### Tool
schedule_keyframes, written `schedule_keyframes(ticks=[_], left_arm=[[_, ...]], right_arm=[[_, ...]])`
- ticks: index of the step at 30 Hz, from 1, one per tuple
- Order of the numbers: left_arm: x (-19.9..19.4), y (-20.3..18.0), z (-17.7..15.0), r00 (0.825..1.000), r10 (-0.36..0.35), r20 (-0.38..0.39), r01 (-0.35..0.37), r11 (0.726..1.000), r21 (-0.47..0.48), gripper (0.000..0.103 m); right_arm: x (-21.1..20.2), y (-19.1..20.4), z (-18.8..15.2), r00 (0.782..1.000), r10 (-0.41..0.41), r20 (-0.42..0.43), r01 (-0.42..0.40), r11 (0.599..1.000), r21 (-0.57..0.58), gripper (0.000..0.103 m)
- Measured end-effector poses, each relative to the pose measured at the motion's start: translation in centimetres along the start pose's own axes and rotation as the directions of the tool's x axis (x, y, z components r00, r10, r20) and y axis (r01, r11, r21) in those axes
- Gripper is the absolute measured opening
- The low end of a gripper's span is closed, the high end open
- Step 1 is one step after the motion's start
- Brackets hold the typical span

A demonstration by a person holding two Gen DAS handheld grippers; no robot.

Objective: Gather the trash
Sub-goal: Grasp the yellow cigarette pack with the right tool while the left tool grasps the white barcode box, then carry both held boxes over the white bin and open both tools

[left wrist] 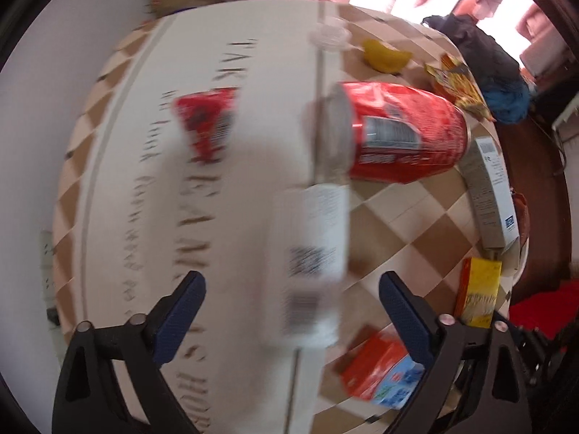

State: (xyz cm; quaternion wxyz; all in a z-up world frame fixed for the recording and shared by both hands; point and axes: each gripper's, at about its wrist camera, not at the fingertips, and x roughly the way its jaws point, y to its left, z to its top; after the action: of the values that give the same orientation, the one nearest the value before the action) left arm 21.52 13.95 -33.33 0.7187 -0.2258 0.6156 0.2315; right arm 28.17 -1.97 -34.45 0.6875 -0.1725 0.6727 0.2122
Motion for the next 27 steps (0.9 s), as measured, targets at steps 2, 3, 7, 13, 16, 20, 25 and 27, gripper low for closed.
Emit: schedule_keyframes(ticks=[2,3,7,13,16,20,25,27], left_arm=[[0.9,-0.8,0.8,1.0,0.018,-0.012,-0.018,1.0,0.02,0.079],[1.3,-1.0,1.1,0.999,0.029,-0.016,-0.029,0.999,0.027,0.067],[1.8,-0.8,1.3,0.999,0.046,-0.015,-0.046,0.998,0.034,0.043],[1.2,1.1,-2.2,0.998,0.065,-0.02,-0.064,0.998,0.022,0.043],[0.8,2.2,-4.8,0.997,0.075,-0.027,-0.075,0.997,0.014,0.043],[0.5,3.1,-6.7,0.996,0.09,-0.012,-0.09,0.996,-0.005,0.043],[-0.3,3.2,-7.5,0.996,0.093,0.013,-0.092,0.996,-0.019,0.042],[-1.4,3.1,-8.2,0.994,0.104,0.043,-0.104,0.995,-0.014,0.042]], right_arm=[[-0.1,-0.9,-0.1,1.0,0.022,-0.004,-0.022,0.999,0.026,0.059],[-0.2,-0.9,0.1,1.0,0.02,-0.005,-0.02,0.999,0.027,0.059],[0.4,-0.5,0.7,1.0,0.009,-0.004,-0.009,1.0,0.025,0.062],[-0.3,2.1,-0.4,0.998,-0.058,0.007,0.058,0.998,-0.017,0.066],[-0.6,2.5,-0.6,0.998,-0.061,0.018,0.061,0.997,-0.04,0.064],[-1.0,2.7,-1.2,0.998,-0.059,0.027,0.061,0.996,-0.058,0.06],[-1.2,2.3,-2.3,0.999,-0.035,0.023,0.036,0.997,-0.07,0.06],[-2.1,2.1,-2.9,0.999,-0.025,0.043,0.028,0.997,-0.069,0.06]])
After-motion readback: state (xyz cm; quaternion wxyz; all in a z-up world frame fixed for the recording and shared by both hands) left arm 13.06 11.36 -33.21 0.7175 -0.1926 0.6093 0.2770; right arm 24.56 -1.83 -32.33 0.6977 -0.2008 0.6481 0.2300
